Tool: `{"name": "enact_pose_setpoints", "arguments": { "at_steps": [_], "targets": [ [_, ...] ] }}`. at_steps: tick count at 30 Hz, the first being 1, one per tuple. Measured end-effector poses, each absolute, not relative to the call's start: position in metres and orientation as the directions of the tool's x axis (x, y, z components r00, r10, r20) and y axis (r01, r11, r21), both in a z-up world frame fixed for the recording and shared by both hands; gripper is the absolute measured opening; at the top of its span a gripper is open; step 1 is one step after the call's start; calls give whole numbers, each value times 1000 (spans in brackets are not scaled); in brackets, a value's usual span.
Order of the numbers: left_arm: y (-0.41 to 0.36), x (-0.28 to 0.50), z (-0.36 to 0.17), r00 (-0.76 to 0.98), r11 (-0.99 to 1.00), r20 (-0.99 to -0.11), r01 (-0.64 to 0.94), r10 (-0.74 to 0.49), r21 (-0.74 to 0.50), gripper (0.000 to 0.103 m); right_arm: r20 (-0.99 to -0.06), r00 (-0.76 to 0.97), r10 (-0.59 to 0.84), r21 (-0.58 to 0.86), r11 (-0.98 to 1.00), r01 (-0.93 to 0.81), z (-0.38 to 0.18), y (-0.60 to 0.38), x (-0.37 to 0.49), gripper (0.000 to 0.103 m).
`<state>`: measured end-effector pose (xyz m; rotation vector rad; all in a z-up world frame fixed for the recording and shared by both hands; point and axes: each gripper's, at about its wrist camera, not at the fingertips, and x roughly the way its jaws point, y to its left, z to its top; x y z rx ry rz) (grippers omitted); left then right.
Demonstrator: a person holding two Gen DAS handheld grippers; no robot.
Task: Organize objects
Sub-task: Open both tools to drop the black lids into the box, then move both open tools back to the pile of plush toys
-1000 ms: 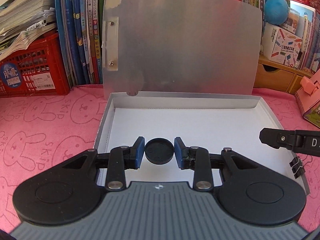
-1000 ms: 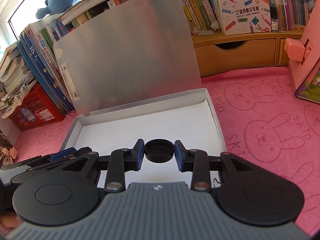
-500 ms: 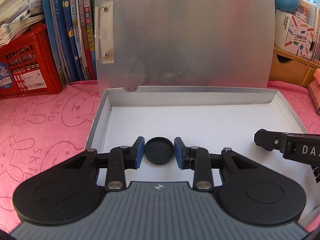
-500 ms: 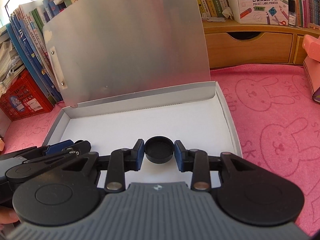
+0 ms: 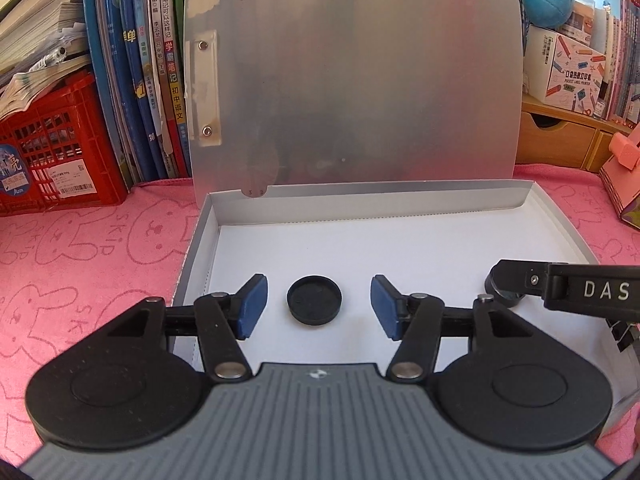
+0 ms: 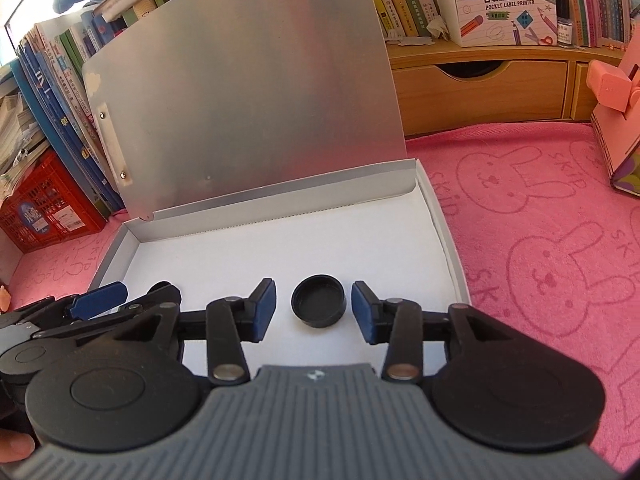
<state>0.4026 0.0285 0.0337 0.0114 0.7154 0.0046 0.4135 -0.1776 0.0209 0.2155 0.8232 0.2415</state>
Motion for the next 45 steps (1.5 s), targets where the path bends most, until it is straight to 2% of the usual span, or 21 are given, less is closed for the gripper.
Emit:
{"name": "enact_pose_setpoints", "arguments": {
  "at_steps": [9, 21, 28, 35, 45],
  "targets": [
    [23, 354, 61, 786, 1000, -618, 26, -15, 8, 74, -664, 690, 288, 270, 953, -139, 45, -198, 372, 65],
    [10, 248, 89, 822, 996, -566, 86, -59, 22, 81, -589, 743, 318, 230, 947, -223, 82, -217, 275, 74],
    [3, 187, 96, 831, 991, -543, 135, -119, -12, 82, -551, 761, 342, 198, 940, -279, 88, -222, 219, 78],
    [0, 123, 80, 855, 989, -498, 134, -144, -56, 87, -516, 789, 333, 137, 941, -308, 81, -227, 169, 82],
    [8, 65, 48, 845, 988, -512, 123, -152, -90, 90, -467, 825, 316, 134, 948, -288, 63, -238, 119, 84]
  ]
}}
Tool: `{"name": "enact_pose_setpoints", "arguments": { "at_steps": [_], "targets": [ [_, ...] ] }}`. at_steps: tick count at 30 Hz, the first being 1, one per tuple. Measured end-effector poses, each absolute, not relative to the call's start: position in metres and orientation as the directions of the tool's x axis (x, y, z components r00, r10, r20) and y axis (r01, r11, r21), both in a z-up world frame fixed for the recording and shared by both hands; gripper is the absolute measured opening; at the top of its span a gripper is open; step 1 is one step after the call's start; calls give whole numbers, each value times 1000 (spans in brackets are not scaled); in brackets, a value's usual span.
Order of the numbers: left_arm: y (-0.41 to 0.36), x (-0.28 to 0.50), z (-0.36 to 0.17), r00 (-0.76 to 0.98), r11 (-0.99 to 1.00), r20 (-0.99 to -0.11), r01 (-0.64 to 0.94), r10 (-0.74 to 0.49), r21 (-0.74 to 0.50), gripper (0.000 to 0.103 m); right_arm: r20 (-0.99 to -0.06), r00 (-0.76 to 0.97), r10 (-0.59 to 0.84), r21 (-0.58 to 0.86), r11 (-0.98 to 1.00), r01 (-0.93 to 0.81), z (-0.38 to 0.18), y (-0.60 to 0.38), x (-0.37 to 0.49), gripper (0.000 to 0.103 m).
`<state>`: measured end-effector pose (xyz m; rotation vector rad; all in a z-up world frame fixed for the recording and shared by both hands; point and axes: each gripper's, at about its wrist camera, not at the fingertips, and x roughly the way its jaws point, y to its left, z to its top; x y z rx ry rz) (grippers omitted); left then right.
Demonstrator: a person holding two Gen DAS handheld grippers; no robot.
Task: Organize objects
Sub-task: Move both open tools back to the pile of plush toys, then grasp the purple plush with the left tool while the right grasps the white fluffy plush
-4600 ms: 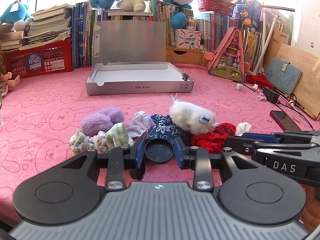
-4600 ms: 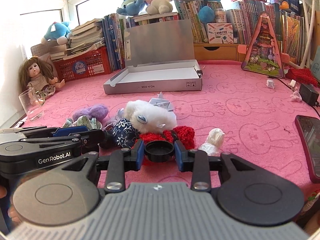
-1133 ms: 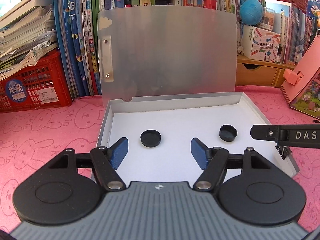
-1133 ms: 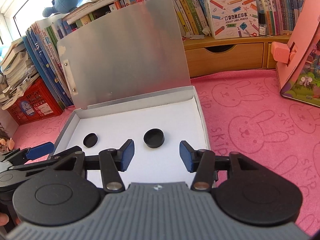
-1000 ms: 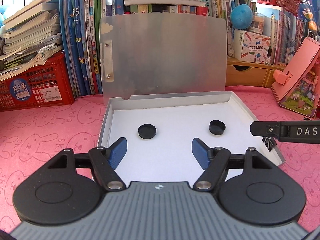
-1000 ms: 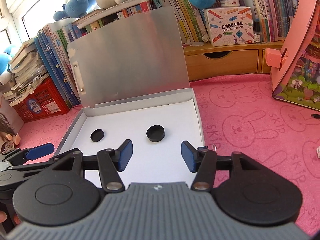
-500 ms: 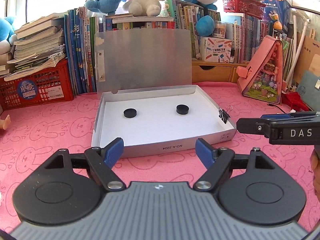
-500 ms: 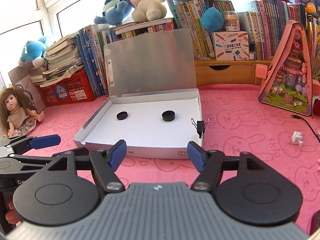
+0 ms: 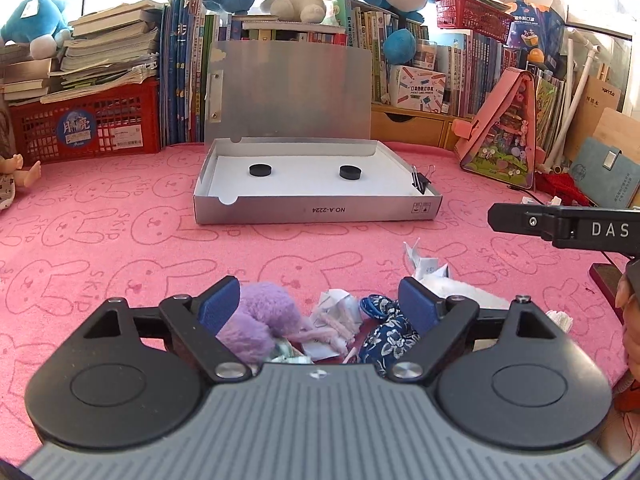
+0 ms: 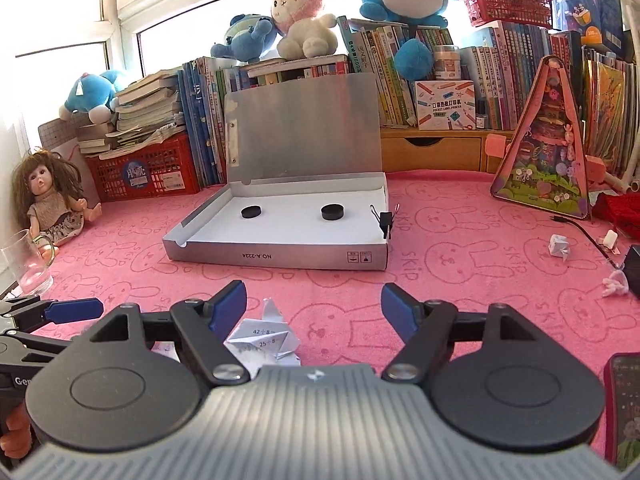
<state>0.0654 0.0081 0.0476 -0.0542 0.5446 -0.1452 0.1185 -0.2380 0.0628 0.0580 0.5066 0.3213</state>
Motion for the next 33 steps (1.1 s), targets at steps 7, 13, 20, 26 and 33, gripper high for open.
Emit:
{"name": "enact_pose_setpoints", "arguments": {
  "at_steps": [7, 13, 20, 26, 33],
  "targets": [
    [11, 45, 40, 864, 993, -488, 109, -122, -54, 91, -488, 790, 371, 176, 928, -328, 45, -233, 101, 85],
    [16, 36, 40, 883, 996, -459, 84, -94, -41, 92, -503, 742, 444, 245, 896, -370, 32, -226, 99, 87],
    [31, 42, 39, 884, 997, -463, 33, -60, -66, 93, -511, 711, 483, 313, 875, -369, 21, -221, 107, 93],
    [40, 56, 33, 868, 994, -492, 17, -68, -107, 93, -521, 698, 491, 279, 871, -404, 19, -209, 109, 95],
    [47, 71, 24, 850, 989, -520, 4, -81, -148, 93, -550, 669, 500, 304, 866, -397, 10, -203, 120, 95]
  ]
}}
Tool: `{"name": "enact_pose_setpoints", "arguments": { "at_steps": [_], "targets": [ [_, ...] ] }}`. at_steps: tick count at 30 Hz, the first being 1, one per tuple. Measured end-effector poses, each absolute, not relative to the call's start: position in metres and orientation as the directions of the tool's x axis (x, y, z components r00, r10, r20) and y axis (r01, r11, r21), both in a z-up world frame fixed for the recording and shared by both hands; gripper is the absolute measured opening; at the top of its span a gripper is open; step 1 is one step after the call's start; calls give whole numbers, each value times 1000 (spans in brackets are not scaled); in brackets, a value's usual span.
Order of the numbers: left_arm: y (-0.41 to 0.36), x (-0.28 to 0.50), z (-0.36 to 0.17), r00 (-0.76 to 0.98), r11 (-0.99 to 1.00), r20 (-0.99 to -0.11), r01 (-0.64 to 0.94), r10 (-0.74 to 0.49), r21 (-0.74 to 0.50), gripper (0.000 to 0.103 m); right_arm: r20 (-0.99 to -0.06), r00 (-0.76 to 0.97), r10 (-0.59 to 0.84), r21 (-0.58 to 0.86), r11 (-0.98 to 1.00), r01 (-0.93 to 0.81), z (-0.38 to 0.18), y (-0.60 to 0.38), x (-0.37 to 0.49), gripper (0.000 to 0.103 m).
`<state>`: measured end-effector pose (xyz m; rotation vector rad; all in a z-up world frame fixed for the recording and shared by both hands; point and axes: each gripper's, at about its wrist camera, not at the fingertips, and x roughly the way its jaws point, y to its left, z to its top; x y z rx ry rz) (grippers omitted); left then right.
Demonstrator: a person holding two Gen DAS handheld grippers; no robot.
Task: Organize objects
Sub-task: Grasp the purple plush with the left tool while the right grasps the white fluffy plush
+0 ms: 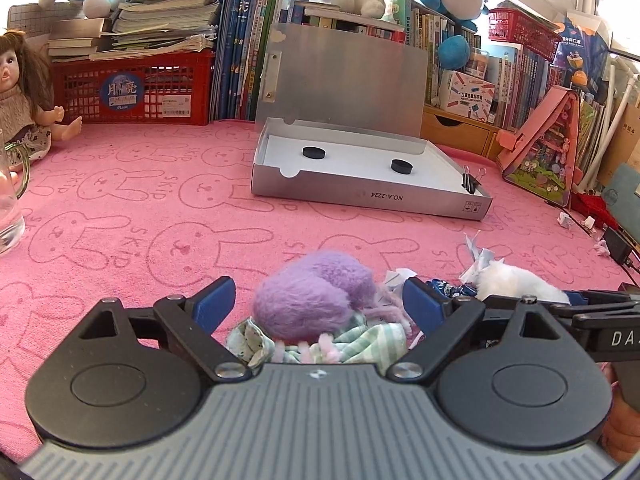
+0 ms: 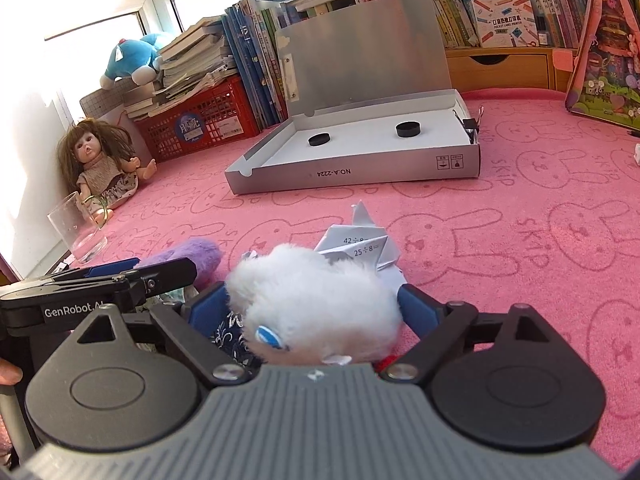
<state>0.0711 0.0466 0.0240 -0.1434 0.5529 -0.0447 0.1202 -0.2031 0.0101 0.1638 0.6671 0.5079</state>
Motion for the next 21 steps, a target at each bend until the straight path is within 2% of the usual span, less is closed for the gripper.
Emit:
{"name": "enact_pose_setpoints", "arguments": {
  "at_steps": [9, 12, 14, 16, 18, 21],
  "targets": [
    [56, 91, 9, 811, 977, -576, -21, -108, -213, 93, -577, 643, 503, 305, 863, -402, 4, -202, 126, 94],
    [57, 95, 6, 809, 974, -576, -22, -115, -225, 93, -577, 642, 504, 309, 863, -400, 6, -202, 126, 90],
    [57, 96, 6, 810, 971, -573, -16, -128, -239, 92, -576, 643, 504, 314, 864, -395, 8, -203, 125, 81],
    [58, 97, 6, 811, 967, -569, -18, -136, -255, 91, -572, 645, 507, 316, 862, -397, 12, -204, 124, 78],
    [59, 97, 6, 812, 964, -566, -13, -145, -266, 78, -567, 649, 507, 307, 861, -405, 16, -204, 122, 76],
    [59, 96, 8, 813, 964, -565, -22, -137, -265, 73, -564, 662, 494, 281, 869, -408, 20, -203, 120, 72]
  ]
}}
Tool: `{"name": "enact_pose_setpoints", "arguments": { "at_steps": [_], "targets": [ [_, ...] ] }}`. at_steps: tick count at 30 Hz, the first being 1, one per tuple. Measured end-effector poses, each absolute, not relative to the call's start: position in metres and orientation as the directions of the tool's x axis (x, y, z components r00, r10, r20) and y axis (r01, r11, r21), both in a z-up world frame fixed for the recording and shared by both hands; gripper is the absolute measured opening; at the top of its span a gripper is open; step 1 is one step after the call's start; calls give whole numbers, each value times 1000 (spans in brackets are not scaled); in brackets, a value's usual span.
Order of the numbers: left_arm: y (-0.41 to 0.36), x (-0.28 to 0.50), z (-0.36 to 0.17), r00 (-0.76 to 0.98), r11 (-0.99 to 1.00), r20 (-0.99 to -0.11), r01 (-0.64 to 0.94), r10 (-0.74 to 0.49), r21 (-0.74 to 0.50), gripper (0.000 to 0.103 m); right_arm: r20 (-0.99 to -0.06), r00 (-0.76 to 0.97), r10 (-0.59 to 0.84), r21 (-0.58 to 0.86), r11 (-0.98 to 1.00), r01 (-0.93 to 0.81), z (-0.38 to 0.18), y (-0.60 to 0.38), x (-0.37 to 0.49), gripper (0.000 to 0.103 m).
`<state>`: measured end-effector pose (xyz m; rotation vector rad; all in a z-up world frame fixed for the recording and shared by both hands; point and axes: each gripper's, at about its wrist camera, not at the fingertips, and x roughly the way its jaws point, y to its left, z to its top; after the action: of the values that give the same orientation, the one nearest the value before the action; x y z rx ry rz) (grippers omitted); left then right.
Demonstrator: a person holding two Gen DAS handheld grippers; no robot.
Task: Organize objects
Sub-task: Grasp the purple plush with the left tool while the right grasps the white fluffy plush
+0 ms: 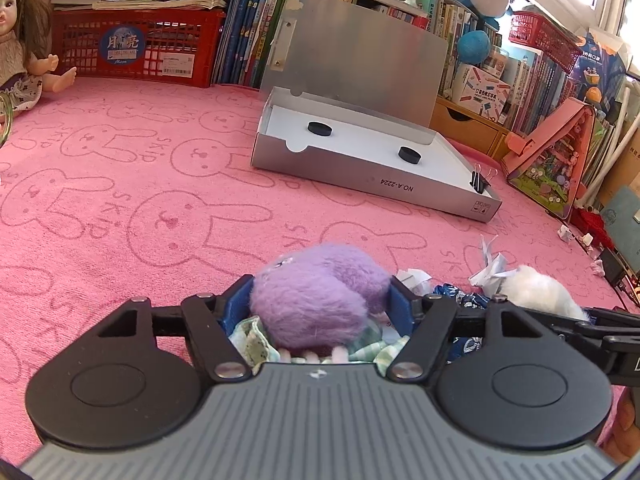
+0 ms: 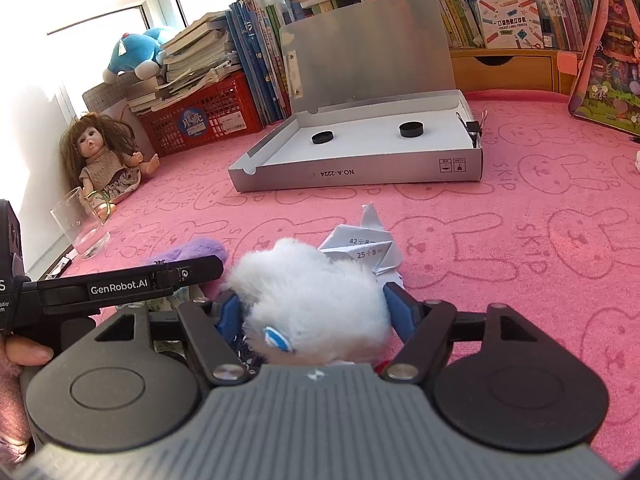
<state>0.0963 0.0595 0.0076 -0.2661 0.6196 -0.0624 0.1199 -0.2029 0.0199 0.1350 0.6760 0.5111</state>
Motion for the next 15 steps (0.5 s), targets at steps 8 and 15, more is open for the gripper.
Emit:
{"name": "enact_pose_setpoints", "arguments": {
  "at_steps": [8, 15],
  "targets": [
    [63, 90, 16, 835, 964, -540, -46, -107, -261, 72, -550, 682, 483, 284, 876, -391, 27, -205, 118, 65],
    [61, 84, 25, 853, 971, -514, -39, -91, -236, 72, -538, 681, 496, 300, 868, -395, 26, -206, 118, 79]
  ]
}}
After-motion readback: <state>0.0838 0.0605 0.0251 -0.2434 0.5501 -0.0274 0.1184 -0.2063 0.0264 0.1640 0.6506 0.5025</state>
